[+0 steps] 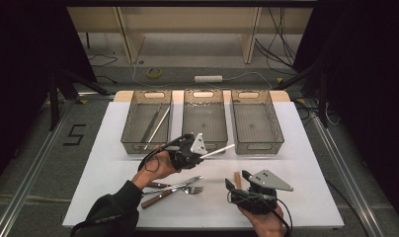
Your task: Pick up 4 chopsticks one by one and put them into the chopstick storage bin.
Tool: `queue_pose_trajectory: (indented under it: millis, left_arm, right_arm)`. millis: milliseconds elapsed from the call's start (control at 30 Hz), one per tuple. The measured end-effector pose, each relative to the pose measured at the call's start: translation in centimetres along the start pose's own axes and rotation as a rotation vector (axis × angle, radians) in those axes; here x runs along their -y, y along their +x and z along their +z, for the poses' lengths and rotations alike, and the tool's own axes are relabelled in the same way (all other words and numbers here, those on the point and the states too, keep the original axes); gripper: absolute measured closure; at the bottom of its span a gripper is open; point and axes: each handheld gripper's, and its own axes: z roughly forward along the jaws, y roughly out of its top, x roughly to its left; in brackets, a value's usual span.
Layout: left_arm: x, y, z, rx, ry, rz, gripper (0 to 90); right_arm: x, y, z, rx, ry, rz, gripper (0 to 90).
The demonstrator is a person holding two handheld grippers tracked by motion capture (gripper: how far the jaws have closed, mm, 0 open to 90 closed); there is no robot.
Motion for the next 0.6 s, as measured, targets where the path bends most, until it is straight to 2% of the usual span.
queue_pose_trajectory:
  millis: [267, 367, 433, 600]
  left_arm:
    - [0.3, 1.7, -1.0, -0.024, -0.004, -0.134, 83.5]
    - [0.5, 2.4, -1.7, -0.013, -0.017, -0.163, 83.5]
    - [0.7, 2.9, -2.1, -0.025, -0.023, -0.197, 83.5]
    - [1.1, 4.0, -3.5, -0.055, -0.027, -0.247, 83.5]
  right_arm:
    - [-0.2, -1.0, 2.0, -0.009, 0.045, 0.024, 35.7]
    - [-0.4, -1.3, 2.7, -0.014, 0.053, 0.02, 35.4]
    - [-0.5, -1.7, 3.0, -0.014, 0.052, 0.023, 35.0]
    - [-0.9, -2.1, 3.2, -0.018, 0.065, 0.034, 34.9]
